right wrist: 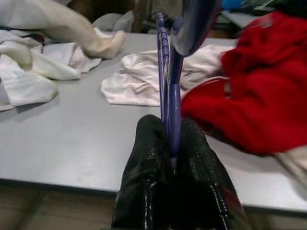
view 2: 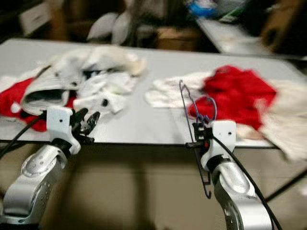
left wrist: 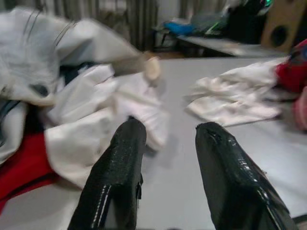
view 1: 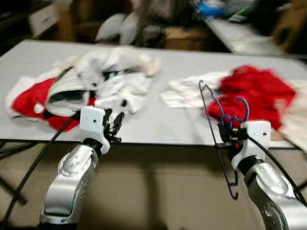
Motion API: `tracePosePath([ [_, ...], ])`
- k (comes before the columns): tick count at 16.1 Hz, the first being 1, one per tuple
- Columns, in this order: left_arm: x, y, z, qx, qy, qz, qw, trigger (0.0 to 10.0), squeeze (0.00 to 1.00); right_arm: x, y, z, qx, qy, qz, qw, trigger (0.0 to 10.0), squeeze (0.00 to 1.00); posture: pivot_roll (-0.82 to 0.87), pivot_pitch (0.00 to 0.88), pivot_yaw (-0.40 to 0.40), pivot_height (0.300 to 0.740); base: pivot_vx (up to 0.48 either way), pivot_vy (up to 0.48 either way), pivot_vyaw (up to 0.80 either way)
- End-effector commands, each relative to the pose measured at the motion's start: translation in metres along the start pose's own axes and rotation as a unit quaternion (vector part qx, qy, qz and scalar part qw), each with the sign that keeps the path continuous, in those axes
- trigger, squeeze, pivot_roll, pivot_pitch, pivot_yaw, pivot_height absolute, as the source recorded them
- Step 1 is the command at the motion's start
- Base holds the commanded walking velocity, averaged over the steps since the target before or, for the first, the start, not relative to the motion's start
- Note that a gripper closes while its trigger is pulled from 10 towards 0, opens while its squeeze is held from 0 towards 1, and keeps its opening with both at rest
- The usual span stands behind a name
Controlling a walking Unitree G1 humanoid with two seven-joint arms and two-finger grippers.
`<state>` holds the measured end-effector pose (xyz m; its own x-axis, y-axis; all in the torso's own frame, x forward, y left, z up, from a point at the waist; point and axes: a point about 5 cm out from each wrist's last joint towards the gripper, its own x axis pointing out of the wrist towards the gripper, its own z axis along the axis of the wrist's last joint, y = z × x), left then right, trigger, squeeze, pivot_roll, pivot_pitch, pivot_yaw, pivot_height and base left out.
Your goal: Hang hanger
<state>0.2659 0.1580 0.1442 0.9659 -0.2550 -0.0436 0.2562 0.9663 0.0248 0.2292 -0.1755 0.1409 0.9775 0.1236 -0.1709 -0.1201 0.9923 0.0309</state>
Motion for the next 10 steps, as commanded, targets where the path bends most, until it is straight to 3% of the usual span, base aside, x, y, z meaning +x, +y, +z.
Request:
tracePosePath([
  [1,-0.0003,-0.0055,-0.0022,-0.006,0.0,-0.014,1.0,10.0,0.0,-0.0014,-0.004,0.0025,-0.006,-0.005,-0.009,1.0,10.0,0.0,0.01,0.0,-0.026,0.74,0.0,0.0,-0.79],
  [6,-0.0014,-0.0051,-0.0017,-0.014,-0.015,-0.012,1.0,10.0,0.0,-0.0026,-0.0026,0.0102,-0.044,-0.029,0.003,0.999,10.0,0.0,0.01,0.0,-0.034,0.74,0.271,0.0,-0.7],
  [10,0.0008,-0.0049,-0.0048,-0.017,-0.012,-0.001,1.0,10.0,0.0,-0.0018,-0.0032,0.0109,-0.058,-0.03,0.012,0.998,10.0,0.0,0.0,0.0,-0.035,0.74,0.357,0.0,0.0],
])
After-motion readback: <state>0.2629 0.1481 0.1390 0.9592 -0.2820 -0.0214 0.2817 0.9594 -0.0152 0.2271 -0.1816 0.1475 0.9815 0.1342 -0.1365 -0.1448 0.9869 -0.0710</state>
